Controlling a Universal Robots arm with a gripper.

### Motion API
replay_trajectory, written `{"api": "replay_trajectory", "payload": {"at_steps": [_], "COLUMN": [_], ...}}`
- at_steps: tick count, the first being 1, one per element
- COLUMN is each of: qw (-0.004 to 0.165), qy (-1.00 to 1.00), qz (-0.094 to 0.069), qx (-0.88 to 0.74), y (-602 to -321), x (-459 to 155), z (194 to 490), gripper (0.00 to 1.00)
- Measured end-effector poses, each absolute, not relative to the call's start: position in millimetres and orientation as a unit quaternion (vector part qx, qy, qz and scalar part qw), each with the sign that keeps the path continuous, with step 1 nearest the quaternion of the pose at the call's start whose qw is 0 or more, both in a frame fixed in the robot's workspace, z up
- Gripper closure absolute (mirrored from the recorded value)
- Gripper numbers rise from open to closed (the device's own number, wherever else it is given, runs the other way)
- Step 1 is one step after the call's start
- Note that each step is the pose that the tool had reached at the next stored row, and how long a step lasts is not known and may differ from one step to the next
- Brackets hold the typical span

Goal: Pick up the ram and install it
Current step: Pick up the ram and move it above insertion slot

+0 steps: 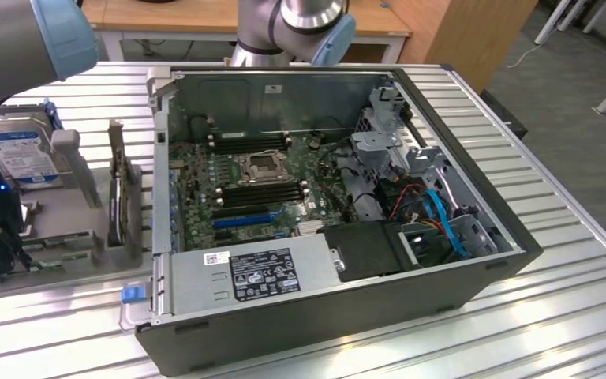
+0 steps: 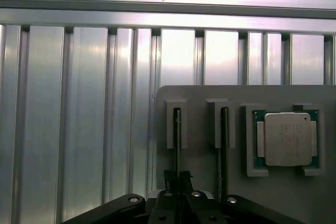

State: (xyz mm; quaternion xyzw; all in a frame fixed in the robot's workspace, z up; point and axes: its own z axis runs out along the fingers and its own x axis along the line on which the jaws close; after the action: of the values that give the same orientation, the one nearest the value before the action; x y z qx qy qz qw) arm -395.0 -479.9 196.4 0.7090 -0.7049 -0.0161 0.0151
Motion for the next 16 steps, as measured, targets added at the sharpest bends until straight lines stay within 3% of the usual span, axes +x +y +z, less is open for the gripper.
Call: {"api": "replay_trajectory", "payload": {"at_steps": [16], "qw": [0.017], "qy": [-0.705], "qz": [-0.015], "qx": [0.709], "y": [-479.9], "x": [-395.0], "z": [243.6], "gripper": [0.88]}}
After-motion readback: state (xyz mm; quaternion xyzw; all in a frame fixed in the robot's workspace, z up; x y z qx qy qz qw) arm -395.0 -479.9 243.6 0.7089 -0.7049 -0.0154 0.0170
